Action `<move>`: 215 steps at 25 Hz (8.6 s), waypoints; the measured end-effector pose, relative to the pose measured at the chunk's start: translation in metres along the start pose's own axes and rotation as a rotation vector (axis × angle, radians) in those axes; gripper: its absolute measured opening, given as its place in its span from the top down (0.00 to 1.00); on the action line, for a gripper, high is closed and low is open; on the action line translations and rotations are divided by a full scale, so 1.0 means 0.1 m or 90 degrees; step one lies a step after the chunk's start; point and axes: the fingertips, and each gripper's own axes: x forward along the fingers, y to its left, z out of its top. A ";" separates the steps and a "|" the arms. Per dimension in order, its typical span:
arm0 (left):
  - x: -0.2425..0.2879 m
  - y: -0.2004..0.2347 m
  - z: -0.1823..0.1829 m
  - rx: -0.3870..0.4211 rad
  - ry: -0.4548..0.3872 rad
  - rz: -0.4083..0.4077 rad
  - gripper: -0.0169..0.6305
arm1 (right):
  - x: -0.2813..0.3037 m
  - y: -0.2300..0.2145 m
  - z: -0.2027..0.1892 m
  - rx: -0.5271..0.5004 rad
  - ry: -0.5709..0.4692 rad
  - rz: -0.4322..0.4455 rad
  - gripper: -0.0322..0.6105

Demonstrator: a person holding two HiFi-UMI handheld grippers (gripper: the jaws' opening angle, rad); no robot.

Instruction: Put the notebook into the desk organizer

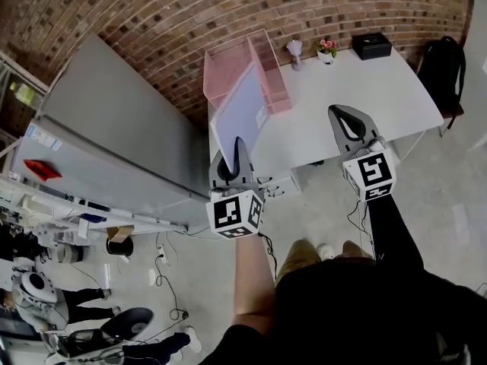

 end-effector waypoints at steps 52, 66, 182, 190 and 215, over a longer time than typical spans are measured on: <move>2.82 0.63 -0.42 -0.033 0.016 -0.044 0.91 | 2.26 -1.20 -0.57 -0.012 0.028 -0.036 0.92; 3.39 0.84 -0.71 -0.027 0.054 -0.020 0.91 | 2.79 -1.43 -0.91 0.004 0.038 -0.021 0.92; 4.56 0.93 -1.93 0.029 0.345 0.044 0.89 | 3.64 -2.15 -1.79 0.047 0.108 0.018 0.92; 4.56 0.93 -1.94 0.023 0.344 0.046 0.89 | 3.62 -2.18 -1.81 0.048 0.110 0.014 0.92; 4.56 0.89 -1.86 0.052 0.316 0.046 0.78 | 3.61 -2.15 -1.77 0.048 0.106 0.020 0.92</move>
